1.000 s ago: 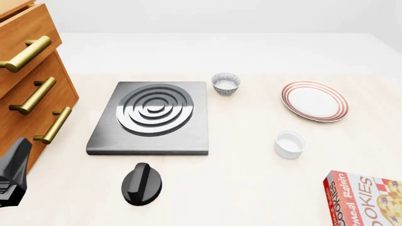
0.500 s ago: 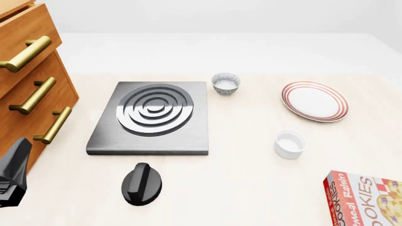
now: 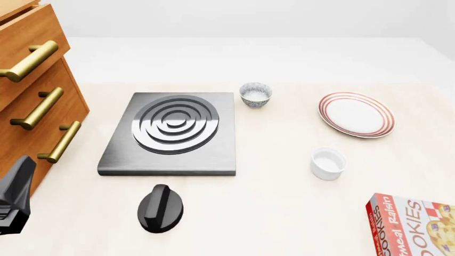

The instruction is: Pick the akita bowl next to the cookies box and place it on the plate.

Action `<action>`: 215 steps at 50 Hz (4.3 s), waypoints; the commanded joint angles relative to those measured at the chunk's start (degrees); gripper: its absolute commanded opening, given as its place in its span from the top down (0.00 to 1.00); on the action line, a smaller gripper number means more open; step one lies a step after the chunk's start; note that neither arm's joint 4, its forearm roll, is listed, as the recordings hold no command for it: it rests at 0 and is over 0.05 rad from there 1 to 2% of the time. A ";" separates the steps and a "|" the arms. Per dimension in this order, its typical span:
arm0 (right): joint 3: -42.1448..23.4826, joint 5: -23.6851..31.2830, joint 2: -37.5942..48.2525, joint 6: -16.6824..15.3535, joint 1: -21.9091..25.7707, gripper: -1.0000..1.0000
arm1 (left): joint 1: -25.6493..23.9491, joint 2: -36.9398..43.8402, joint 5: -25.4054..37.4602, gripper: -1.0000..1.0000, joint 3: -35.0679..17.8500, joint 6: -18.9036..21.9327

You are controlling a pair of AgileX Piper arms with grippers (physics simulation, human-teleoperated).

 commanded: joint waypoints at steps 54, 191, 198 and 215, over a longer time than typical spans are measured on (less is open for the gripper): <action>4.47 -13.89 17.24 5.46 1.96 0.00 | -0.03 0.11 -0.12 0.00 0.02 -0.02; 2.34 -13.72 11.18 27.84 44.99 1.00 | -0.03 0.13 -0.15 0.00 0.03 -0.02; 2.51 -14.28 12.32 27.06 44.19 1.00 | -0.01 0.12 -0.15 0.00 0.03 -0.02; 2.33 -16.52 16.44 24.64 43.46 1.00 | -0.04 0.12 -0.15 0.00 0.03 0.02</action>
